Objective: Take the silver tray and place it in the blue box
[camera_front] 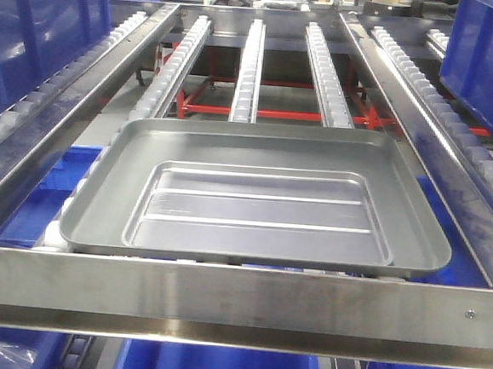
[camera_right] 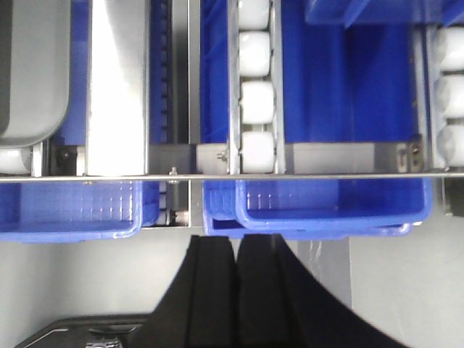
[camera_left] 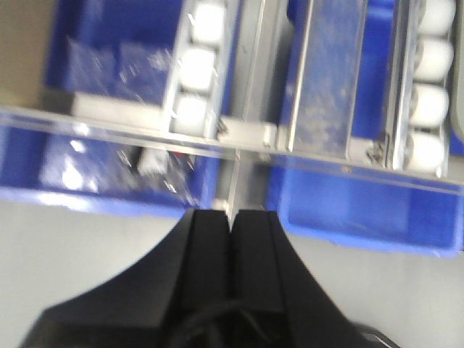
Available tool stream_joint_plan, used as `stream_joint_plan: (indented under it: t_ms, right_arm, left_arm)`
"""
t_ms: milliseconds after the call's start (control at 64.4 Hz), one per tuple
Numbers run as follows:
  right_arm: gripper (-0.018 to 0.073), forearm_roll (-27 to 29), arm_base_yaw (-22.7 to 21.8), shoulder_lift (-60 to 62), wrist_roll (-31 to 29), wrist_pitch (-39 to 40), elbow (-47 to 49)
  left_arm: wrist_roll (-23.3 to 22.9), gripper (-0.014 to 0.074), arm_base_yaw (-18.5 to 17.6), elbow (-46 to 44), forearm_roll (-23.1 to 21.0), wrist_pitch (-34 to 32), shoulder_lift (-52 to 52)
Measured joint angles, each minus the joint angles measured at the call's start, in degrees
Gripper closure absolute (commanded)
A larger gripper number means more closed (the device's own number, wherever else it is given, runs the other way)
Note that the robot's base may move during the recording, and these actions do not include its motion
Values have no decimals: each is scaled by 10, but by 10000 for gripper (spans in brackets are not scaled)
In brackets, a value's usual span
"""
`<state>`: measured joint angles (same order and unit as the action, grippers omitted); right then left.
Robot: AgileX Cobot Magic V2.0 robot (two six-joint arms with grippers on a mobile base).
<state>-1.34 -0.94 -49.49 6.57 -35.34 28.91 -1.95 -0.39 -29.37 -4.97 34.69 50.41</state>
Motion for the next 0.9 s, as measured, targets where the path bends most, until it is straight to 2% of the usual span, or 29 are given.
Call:
stream_joint_plan:
  t_ms: [217, 403, 559, 636, 791, 854, 900]
  right_arm:
    - [510, 13, 0, -4, 3, 4, 0]
    - [510, 13, 0, -4, 4, 27, 0]
    - [503, 32, 6, -4, 5, 17, 5]
    - [501, 37, 22, -11, 11, 12, 18]
    - [501, 41, 62, -74, 56, -25, 79]
    - [501, 39, 82, -113, 77, -24, 104]
    - [501, 32, 99, -141, 96, -21, 122]
  left_arm:
    - [0, 700, 0, -25, -43, 12, 27]
    - [0, 700, 0, -44, -62, 12, 29]
    - [0, 692, -6, -65, -77, 25, 36]
    - [0, 692, -32, -87, -78, 27, 48]
    - [-4, 692, -115, -130, -76, 27, 100]
    - [-32, 692, -154, -148, -52, 30, 134]
    - [-75, 692, -183, -161, -13, 34, 161]
